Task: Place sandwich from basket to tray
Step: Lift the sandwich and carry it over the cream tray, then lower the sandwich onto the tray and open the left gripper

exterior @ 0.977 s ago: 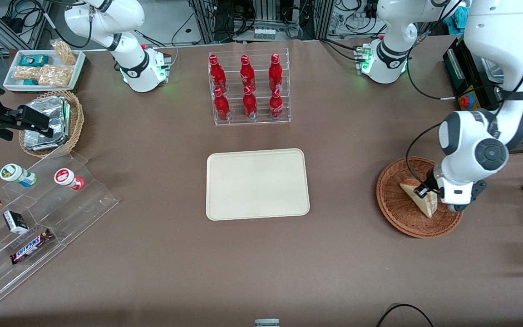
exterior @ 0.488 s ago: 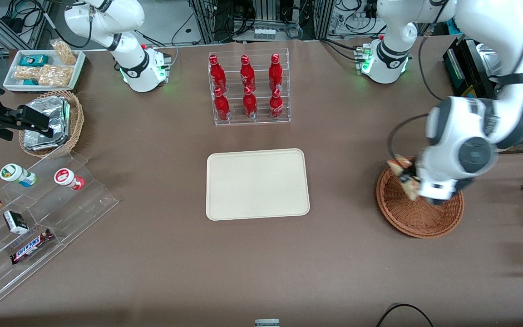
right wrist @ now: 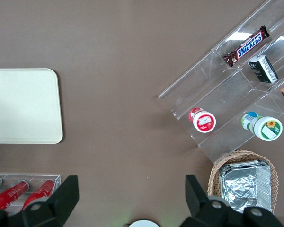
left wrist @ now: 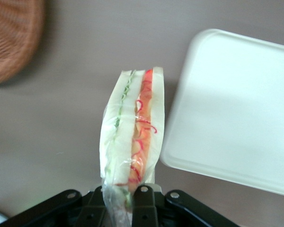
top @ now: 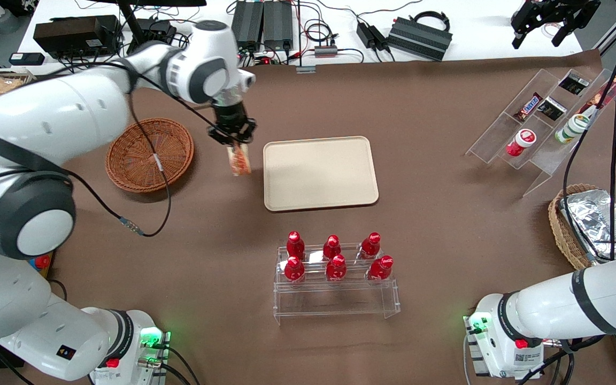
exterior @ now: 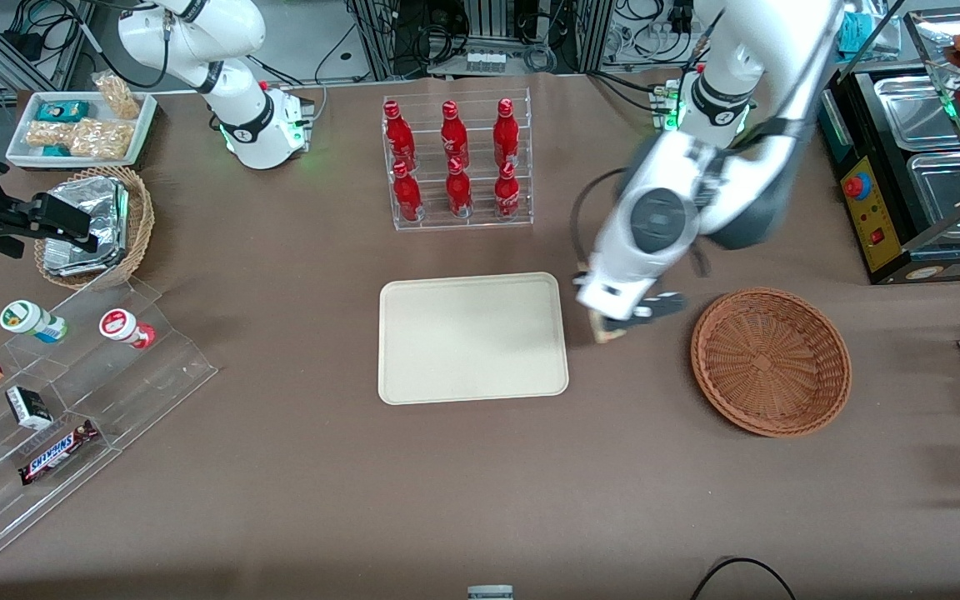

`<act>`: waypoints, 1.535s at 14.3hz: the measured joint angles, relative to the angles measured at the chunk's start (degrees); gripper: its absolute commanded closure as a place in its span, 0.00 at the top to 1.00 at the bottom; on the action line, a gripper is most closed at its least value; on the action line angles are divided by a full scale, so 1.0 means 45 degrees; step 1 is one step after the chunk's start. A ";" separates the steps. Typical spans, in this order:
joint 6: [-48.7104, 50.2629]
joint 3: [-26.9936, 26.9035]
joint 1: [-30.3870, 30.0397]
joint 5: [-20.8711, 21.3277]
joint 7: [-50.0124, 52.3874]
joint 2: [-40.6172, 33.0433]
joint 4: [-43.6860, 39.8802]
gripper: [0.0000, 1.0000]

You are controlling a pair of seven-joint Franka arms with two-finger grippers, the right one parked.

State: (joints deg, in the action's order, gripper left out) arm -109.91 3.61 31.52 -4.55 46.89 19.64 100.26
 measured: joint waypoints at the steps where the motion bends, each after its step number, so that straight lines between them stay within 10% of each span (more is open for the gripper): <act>1: -0.0548 -0.0003 0.0655 0.0000 0.0411 0.0706 -0.0463 0.07; 12: -0.3832 -0.0025 0.3389 0.0000 0.1976 0.4887 -0.3381 0.09; 14: -0.3832 -0.0069 0.3388 0.0000 0.1976 0.4907 -0.3418 0.36; 15: -0.3832 -0.0086 0.3388 0.0001 0.1976 0.4907 -0.3432 0.80; 16: -0.3832 -0.0095 0.3388 0.0006 0.1975 0.4910 -0.3440 1.00; 22: -0.3968 -0.0130 0.3388 0.0050 0.1974 0.5001 -0.3544 1.00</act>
State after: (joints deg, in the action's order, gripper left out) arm -127.76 3.02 46.77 -4.32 55.77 42.14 84.31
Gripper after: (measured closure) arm 0.291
